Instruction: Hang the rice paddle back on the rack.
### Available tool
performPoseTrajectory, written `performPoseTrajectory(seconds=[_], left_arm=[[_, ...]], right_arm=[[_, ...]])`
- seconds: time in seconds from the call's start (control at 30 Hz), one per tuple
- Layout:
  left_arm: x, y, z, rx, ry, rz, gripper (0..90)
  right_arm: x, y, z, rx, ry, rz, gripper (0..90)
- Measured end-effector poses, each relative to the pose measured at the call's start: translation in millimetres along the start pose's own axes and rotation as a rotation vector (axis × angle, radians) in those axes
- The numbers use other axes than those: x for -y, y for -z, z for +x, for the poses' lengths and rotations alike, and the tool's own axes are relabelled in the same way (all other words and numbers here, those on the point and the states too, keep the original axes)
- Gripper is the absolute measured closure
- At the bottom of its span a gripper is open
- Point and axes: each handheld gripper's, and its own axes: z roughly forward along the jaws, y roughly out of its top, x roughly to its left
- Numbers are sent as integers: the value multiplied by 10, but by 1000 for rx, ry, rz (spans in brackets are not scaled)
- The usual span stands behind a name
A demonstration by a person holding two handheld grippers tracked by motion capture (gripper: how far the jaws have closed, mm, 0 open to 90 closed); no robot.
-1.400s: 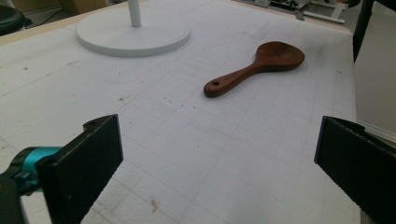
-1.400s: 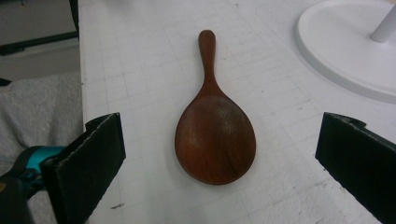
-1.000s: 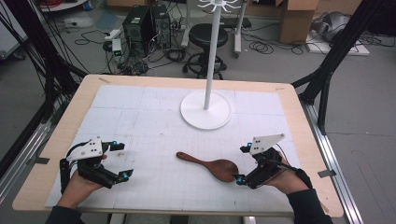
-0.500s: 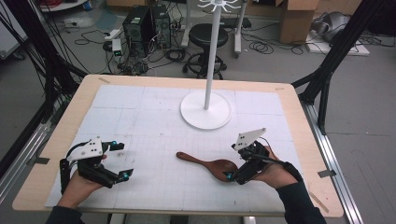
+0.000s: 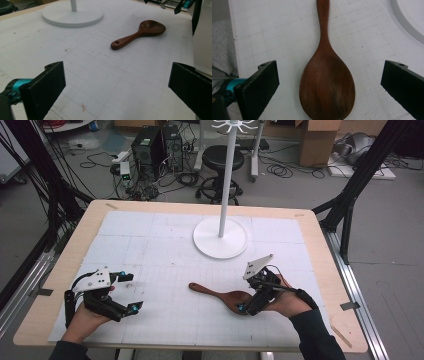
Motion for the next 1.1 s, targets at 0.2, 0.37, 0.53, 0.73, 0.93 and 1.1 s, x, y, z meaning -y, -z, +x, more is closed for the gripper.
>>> performPoseTrajectory(seconds=[0.2, 0.37, 0.53, 0.73, 0.93, 1.1], left_arm=[[9, -12, 2, 2, 2, 10, 17], [15, -22, 2, -2, 4, 17, 17], [23, -24, 12, -4, 15, 17, 17], [25, -21, 14, -5, 15, 18, 17], [26, -23, 13, -6, 15, 19, 17], [26, -20, 17, -5, 14, 18, 17]], right_arm=[[-84, -91, 20, 2, 19, 51, 5], [-144, -199, 36, 1, 26, 104, 6], [-226, -286, 42, -4, 26, 133, 6], [-337, -410, 59, -13, 33, 164, 7], [-429, -524, 90, -15, 52, 211, 11], [-483, -588, 97, 8, 63, 241, 17]])
